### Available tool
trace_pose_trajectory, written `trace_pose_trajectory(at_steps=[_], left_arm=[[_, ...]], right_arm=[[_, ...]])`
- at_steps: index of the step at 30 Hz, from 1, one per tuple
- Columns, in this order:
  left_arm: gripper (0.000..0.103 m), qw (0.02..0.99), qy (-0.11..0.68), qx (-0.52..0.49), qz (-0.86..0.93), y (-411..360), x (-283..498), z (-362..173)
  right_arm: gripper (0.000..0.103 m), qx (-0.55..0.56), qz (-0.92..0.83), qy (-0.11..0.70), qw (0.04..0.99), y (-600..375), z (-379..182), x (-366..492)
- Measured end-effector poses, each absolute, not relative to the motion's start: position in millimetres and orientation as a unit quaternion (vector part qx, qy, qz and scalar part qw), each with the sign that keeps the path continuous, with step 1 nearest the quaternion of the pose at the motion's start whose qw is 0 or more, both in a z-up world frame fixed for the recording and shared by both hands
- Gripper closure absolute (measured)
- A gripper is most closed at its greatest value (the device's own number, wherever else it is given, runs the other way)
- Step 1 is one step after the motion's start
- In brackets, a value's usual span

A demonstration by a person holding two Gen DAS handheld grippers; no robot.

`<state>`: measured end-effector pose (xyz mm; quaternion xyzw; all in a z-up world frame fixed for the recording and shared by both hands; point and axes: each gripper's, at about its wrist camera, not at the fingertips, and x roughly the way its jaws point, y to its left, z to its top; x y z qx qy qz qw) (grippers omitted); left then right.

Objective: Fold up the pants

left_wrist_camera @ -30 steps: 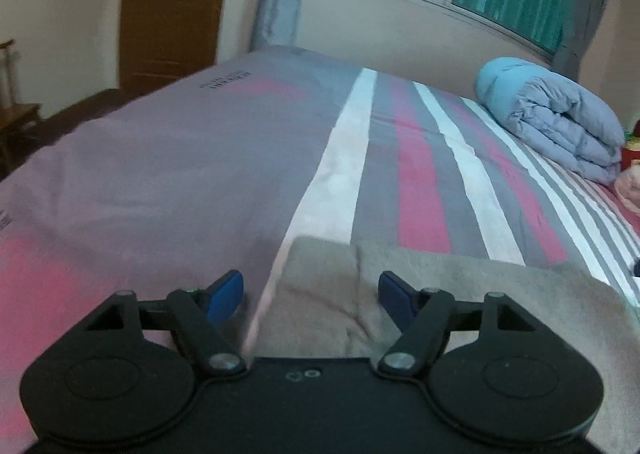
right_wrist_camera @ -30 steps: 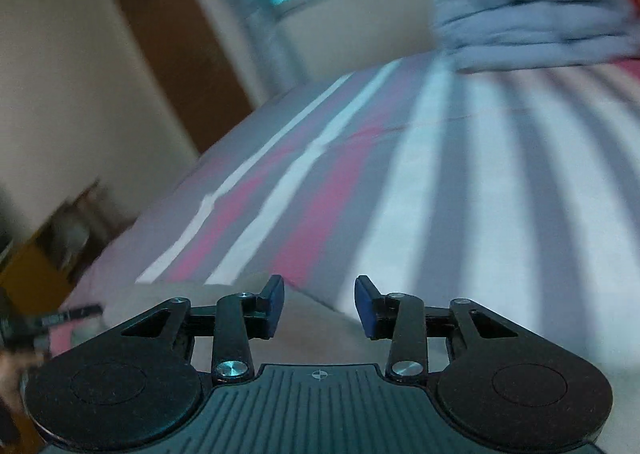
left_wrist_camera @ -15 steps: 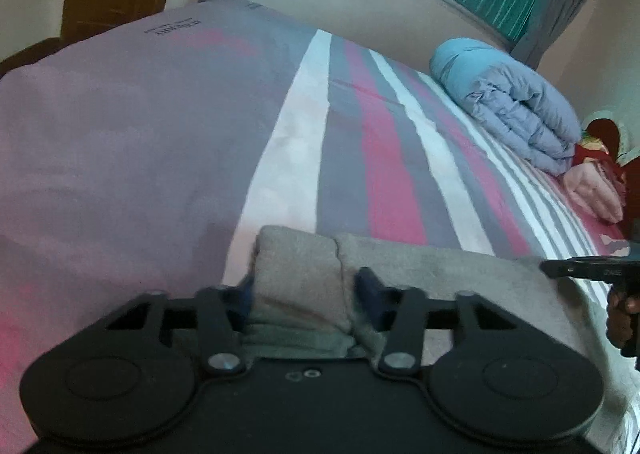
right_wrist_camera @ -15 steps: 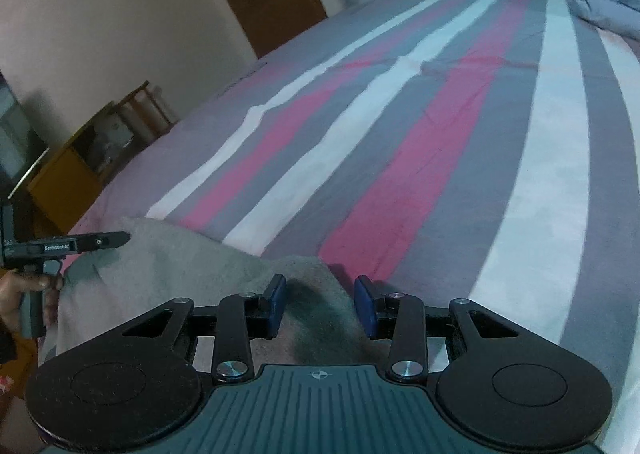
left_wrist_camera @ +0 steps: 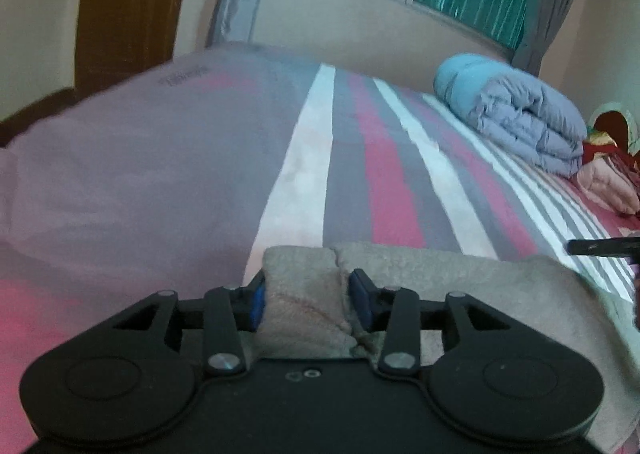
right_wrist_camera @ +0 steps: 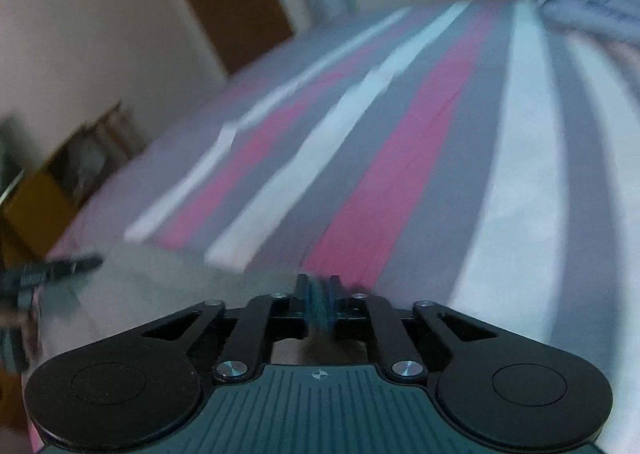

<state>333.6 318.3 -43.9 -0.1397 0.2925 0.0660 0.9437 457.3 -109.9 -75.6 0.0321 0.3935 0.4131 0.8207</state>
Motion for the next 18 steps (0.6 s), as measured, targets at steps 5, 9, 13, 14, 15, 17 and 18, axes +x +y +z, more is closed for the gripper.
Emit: trace_pose_trajectory(at_steps=[5,9,13,14,15,17,18], left_arm=[[0.060,0.950,0.264,-0.120,0.112,301,300,-37],[0.046,0.939,0.304,-0.102,0.126,282,295,-48],[0.047,0.931,0.318,-0.093,0.155,274,298,-43],[0.047,0.934,0.308,-0.089,0.156,269,295,-35],[0.046,0.938,0.299,-0.081,0.158,263,292,-27],[0.044,0.941,0.291,-0.073,0.155,253,285,-16],[0.042,0.943,0.287,-0.070,0.155,247,281,-12]], right_arm=[[0.093,0.036,0.409,0.342,0.845,-176,-50,416],[0.093,-0.002,0.360,0.369,0.857,-204,-70,394],[0.093,0.016,0.317,0.420,0.850,-224,-86,397],[0.093,0.022,0.305,0.413,0.858,-229,-78,394],[0.093,0.030,0.301,0.393,0.869,-236,-67,387],[0.093,0.054,0.302,0.368,0.878,-255,-51,373],[0.093,0.060,0.300,0.363,0.880,-264,-45,368]])
